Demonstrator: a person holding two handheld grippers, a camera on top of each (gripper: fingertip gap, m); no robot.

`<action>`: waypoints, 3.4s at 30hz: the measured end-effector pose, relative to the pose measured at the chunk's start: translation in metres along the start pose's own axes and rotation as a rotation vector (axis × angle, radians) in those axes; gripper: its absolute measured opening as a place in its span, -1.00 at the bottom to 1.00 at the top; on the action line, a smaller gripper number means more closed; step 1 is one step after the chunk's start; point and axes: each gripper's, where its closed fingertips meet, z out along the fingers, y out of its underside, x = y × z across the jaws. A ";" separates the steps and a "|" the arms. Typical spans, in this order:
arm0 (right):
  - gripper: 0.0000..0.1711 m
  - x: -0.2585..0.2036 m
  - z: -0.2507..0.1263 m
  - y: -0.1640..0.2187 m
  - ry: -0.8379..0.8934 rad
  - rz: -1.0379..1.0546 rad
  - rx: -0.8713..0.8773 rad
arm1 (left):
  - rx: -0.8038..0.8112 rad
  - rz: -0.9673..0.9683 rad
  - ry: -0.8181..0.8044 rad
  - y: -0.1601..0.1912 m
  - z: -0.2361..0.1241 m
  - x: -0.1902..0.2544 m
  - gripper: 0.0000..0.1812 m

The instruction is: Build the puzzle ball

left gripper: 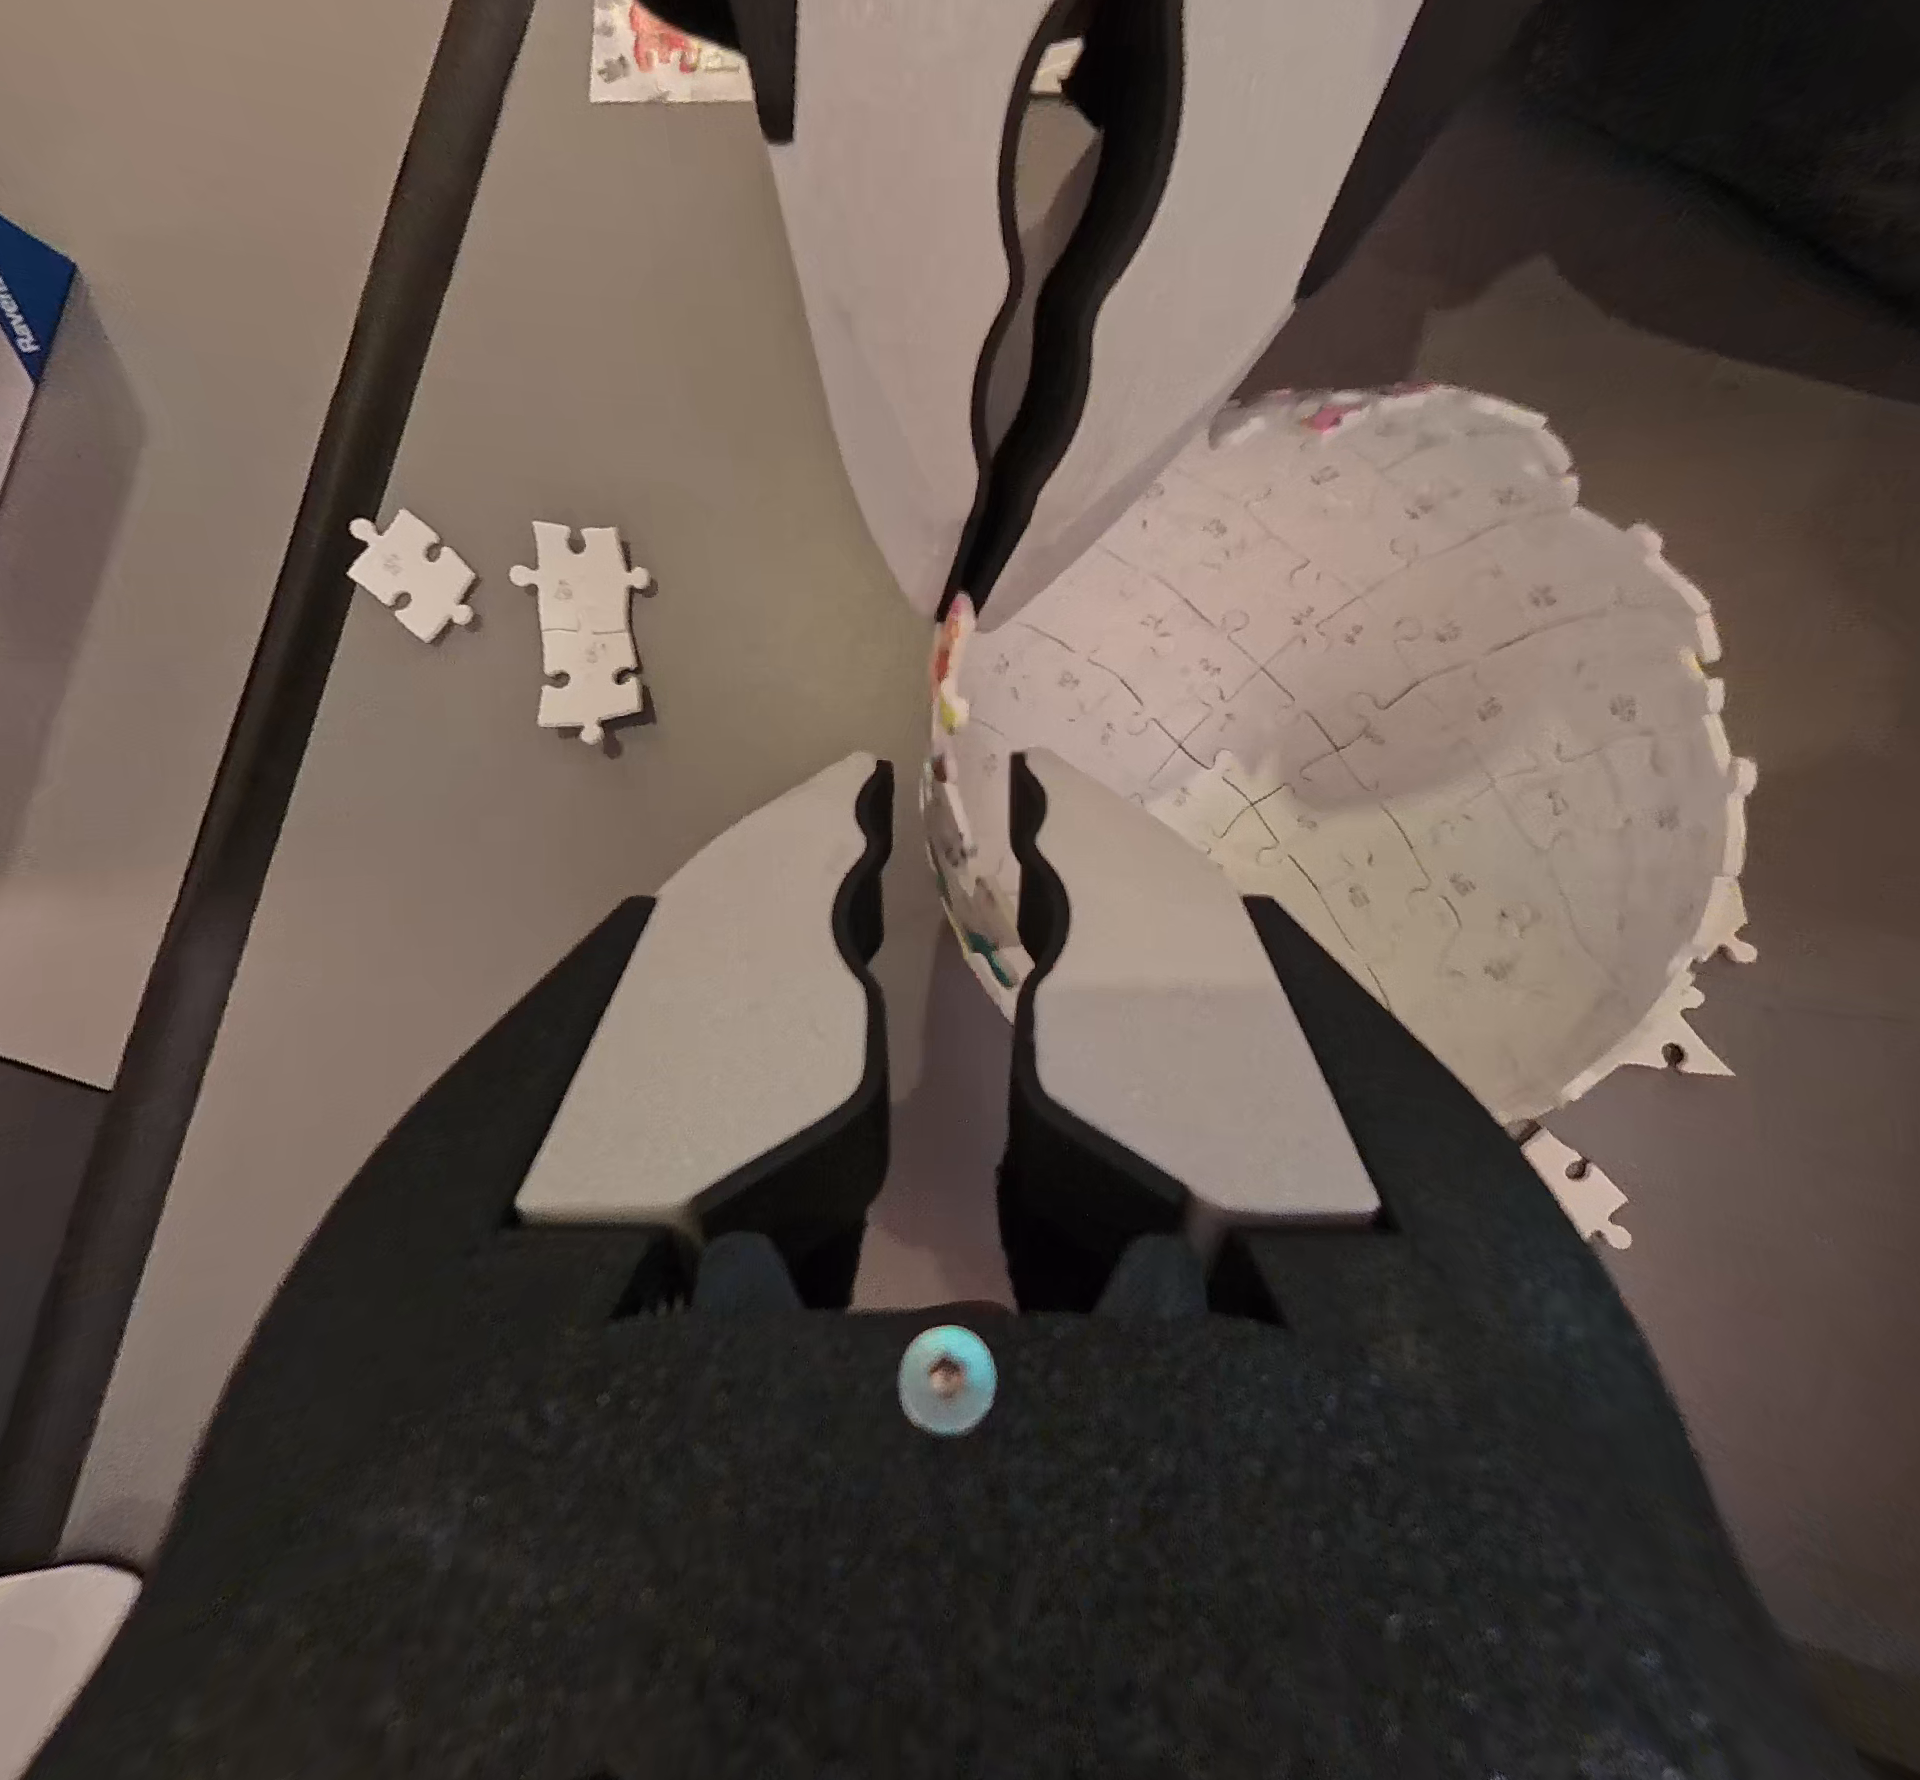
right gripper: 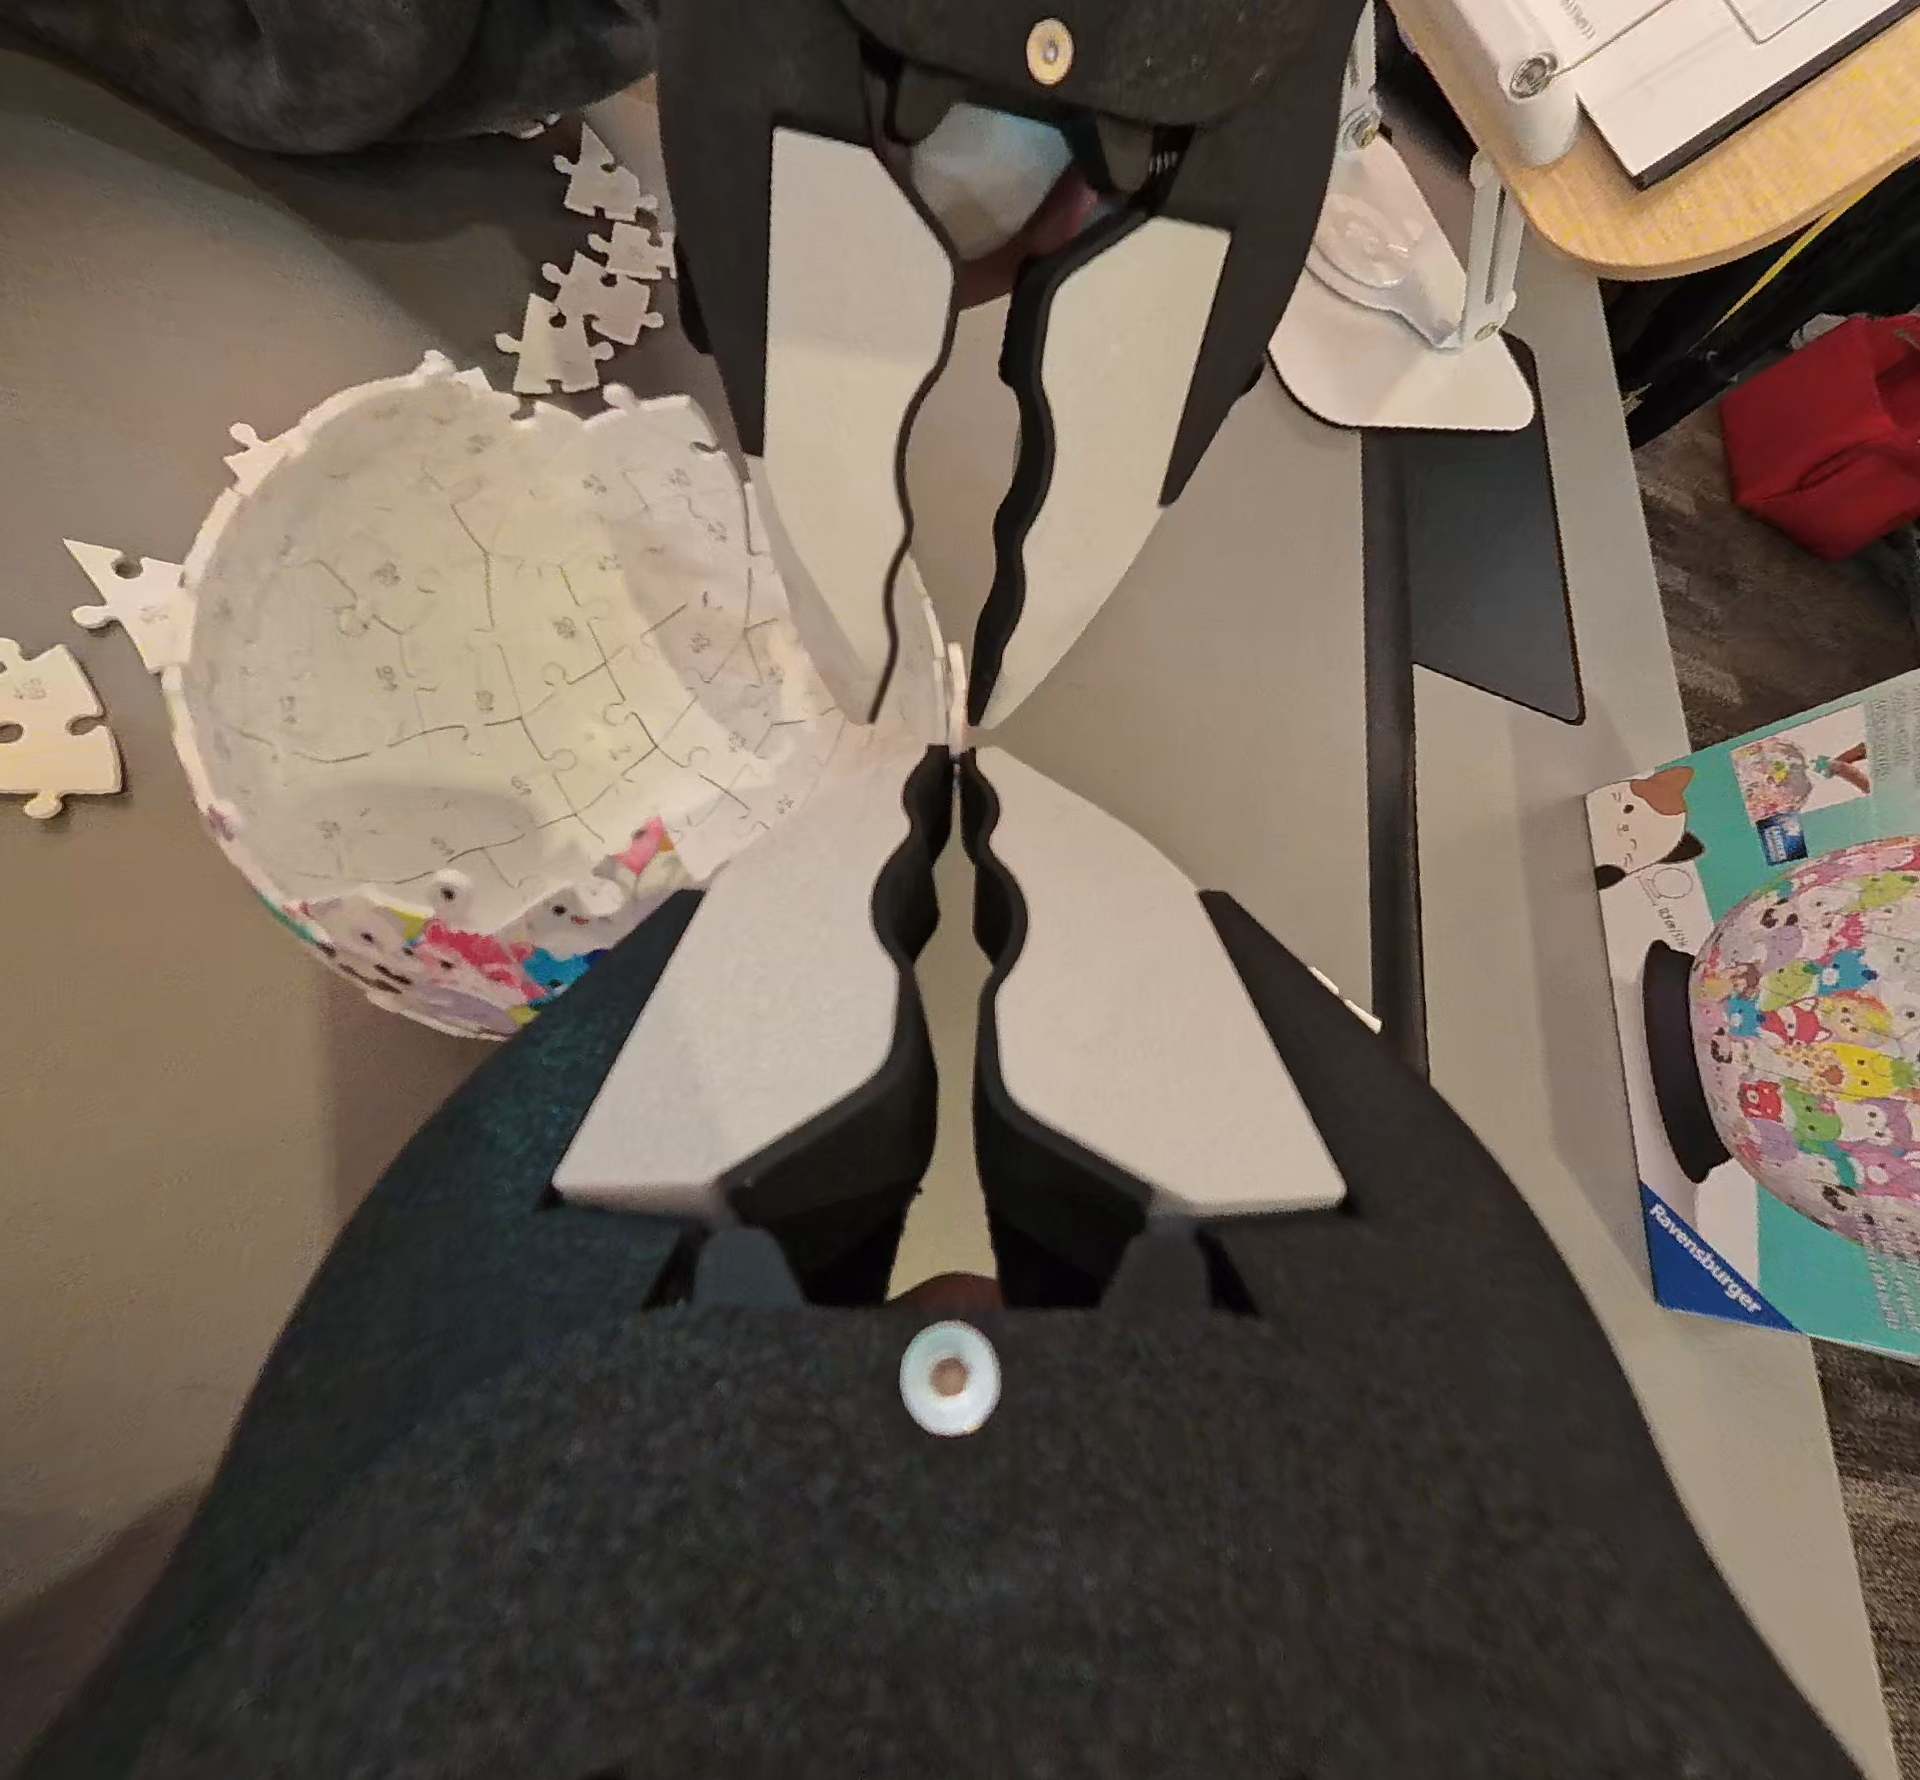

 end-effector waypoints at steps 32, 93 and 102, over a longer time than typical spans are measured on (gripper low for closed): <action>-0.99 -0.005 0.004 -0.005 0.006 -0.075 0.015 | -0.009 0.113 -0.094 -0.007 0.007 0.001 -0.97; -0.97 0.004 -0.030 -0.009 0.060 -0.053 -0.033 | -0.033 0.224 -0.195 -0.007 -0.031 0.001 -0.76; -0.93 0.003 -0.030 -0.007 0.054 -0.035 -0.058 | -0.045 0.264 -0.187 -0.012 -0.012 0.010 -0.77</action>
